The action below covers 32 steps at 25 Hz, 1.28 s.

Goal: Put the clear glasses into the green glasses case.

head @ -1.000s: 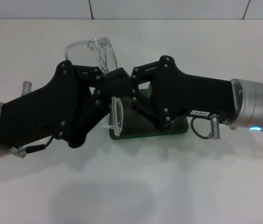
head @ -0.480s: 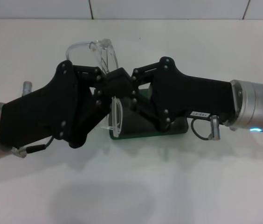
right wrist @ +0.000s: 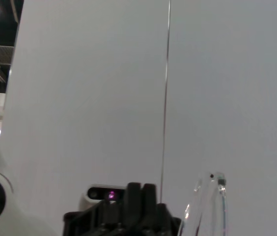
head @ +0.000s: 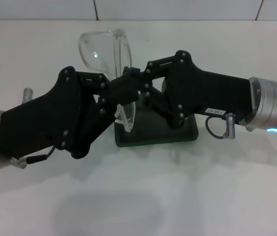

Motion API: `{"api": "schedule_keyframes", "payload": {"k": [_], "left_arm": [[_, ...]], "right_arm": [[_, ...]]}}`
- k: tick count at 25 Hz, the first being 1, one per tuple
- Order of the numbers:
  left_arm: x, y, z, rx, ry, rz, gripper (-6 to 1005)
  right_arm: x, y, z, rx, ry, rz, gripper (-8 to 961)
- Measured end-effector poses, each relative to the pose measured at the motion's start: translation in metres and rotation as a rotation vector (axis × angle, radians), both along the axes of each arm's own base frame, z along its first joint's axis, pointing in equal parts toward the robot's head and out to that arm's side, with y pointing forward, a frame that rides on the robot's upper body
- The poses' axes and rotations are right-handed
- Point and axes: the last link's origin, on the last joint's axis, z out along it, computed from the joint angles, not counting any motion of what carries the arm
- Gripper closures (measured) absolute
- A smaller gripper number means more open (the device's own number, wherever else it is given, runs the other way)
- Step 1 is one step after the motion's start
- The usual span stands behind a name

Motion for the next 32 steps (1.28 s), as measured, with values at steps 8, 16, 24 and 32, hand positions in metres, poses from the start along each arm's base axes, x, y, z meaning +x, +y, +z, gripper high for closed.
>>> {"api": "schedule_keyframes", "payload": {"k": [8, 16, 24, 32], "left_arm": [[-0.003, -0.002, 0.001, 0.005, -0.001, 0.013, 950], [-0.002, 0.0, 0.001, 0.005, 0.0, 0.009, 949], [-0.002, 0.0, 0.001, 0.006, 0.002, 0.01, 949], [-0.005, -0.002, 0.001, 0.009, 0.002, 0.02, 949]], "right_arm": [[-0.001, 0.002, 0.001, 0.005, -0.006, 0.003, 876], [-0.002, 0.0, -0.005, -0.011, -0.033, 0.017, 874], [-0.004, -0.004, -0.012, -0.028, -0.058, 0.033, 872], [-0.005, -0.002, -0.01, -0.016, -0.053, 0.029, 869]]}}
